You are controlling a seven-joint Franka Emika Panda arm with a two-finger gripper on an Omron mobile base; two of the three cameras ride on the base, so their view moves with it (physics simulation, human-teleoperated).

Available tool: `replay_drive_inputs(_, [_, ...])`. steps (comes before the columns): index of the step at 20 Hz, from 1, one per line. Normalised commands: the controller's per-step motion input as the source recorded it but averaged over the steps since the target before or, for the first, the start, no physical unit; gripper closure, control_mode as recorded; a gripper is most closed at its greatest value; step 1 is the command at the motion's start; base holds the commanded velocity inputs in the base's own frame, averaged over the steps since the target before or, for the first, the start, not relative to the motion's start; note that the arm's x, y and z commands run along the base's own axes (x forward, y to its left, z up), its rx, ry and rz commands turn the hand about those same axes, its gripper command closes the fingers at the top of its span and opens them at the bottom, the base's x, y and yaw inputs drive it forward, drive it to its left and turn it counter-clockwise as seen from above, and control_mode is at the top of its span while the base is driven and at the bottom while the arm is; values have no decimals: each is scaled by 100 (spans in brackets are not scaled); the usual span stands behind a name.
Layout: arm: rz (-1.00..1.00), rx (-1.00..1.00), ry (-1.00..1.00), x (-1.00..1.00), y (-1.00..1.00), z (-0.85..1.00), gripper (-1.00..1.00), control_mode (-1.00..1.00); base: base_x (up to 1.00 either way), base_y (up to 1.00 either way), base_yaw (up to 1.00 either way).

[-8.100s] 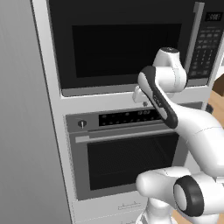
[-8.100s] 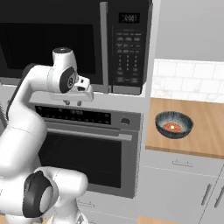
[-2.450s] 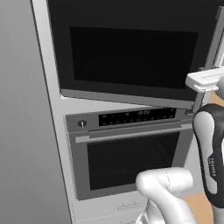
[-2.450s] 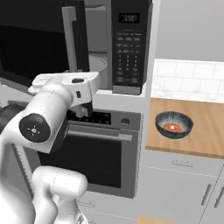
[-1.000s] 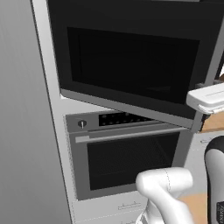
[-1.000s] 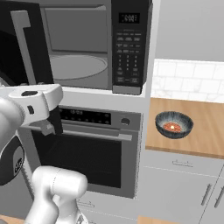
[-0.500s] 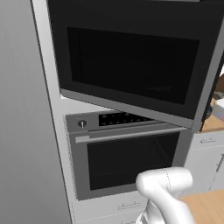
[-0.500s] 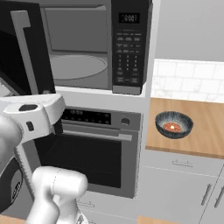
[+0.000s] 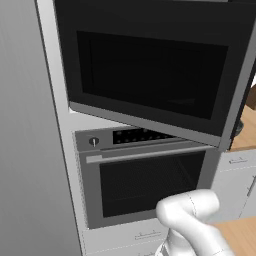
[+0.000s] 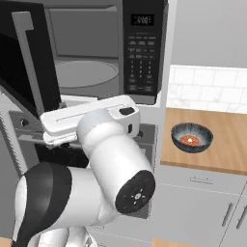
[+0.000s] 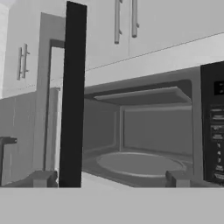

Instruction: Open the microwave, place the bowl with waffle inside the microwave, then close the microwave door and turn it on.

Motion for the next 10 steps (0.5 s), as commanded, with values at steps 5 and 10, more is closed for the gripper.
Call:
replay_drive_inputs(5, [29, 0, -4, 100, -5, -27, -100, -100, 0, 0, 0])
replay_drive_inputs(10, [11, -9, -7, 37, 32, -23, -100, -100, 0, 0, 0])
